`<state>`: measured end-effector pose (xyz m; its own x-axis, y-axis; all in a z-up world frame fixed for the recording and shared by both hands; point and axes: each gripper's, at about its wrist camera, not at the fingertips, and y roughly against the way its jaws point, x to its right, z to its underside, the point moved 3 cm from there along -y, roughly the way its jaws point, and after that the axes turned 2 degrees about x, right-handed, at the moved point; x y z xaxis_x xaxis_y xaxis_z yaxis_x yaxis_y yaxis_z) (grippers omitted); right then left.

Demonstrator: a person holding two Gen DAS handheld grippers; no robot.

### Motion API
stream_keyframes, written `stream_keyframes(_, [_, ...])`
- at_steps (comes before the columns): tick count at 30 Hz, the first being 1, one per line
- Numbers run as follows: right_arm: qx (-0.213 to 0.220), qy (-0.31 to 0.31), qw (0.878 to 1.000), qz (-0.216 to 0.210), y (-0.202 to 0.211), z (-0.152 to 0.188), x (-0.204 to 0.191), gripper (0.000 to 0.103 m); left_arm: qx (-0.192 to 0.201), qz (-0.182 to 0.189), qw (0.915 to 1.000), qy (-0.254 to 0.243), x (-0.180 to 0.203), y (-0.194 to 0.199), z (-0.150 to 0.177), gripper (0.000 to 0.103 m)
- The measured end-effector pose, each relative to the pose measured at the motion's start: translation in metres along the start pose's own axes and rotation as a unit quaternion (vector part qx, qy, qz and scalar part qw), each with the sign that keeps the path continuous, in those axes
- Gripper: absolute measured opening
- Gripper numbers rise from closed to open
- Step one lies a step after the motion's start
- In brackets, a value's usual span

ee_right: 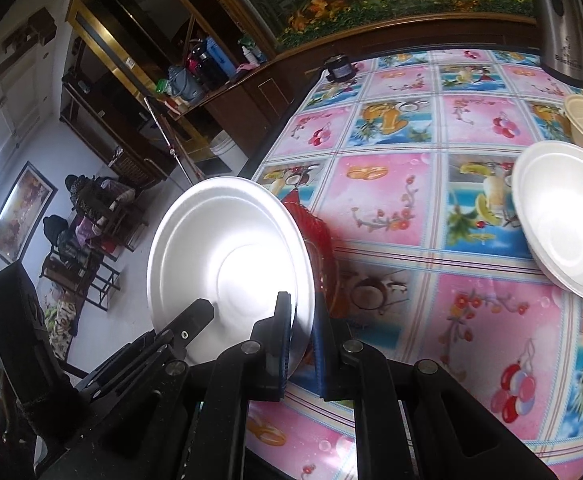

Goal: Organize plates and bowls
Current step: 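Carry the white foam plate with the left tool toward the red plates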

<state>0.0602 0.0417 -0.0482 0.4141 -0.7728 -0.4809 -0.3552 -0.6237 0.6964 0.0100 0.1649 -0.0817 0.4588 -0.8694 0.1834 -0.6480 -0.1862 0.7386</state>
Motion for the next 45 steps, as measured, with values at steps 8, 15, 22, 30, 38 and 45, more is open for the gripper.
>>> stream_keyframes(8, [-0.017,0.0,1.0,0.002,-0.021,0.0,-0.005,0.009,-0.011,-0.013,0.9998,0.006,-0.009,-0.013,-0.003,0.015])
stream_keyframes(15, [-0.024,0.002,1.0,0.004,-0.028,-0.001,-0.009,0.009,-0.014,-0.02,0.9997,0.008,-0.012,-0.019,-0.004,0.015])
stream_keyframes(22, [-0.03,0.0,1.0,0.008,-0.036,-0.002,-0.01,0.009,-0.02,-0.027,0.9994,0.007,-0.014,-0.029,-0.006,0.015])
stream_keyframes(30, [-0.04,-0.002,0.999,0.011,-0.048,-0.004,-0.008,0.009,-0.026,-0.032,0.9991,0.008,-0.017,-0.035,-0.005,0.015])
stream_keyframes(38, [-0.049,0.007,0.999,0.007,-0.048,-0.002,-0.015,0.009,-0.03,-0.035,0.9989,0.012,-0.023,-0.027,-0.001,0.015])
stream_keyframes(45, [-0.057,0.011,0.998,0.003,-0.048,0.002,-0.018,0.009,-0.037,-0.035,0.9986,0.013,-0.028,-0.026,0.002,0.015])
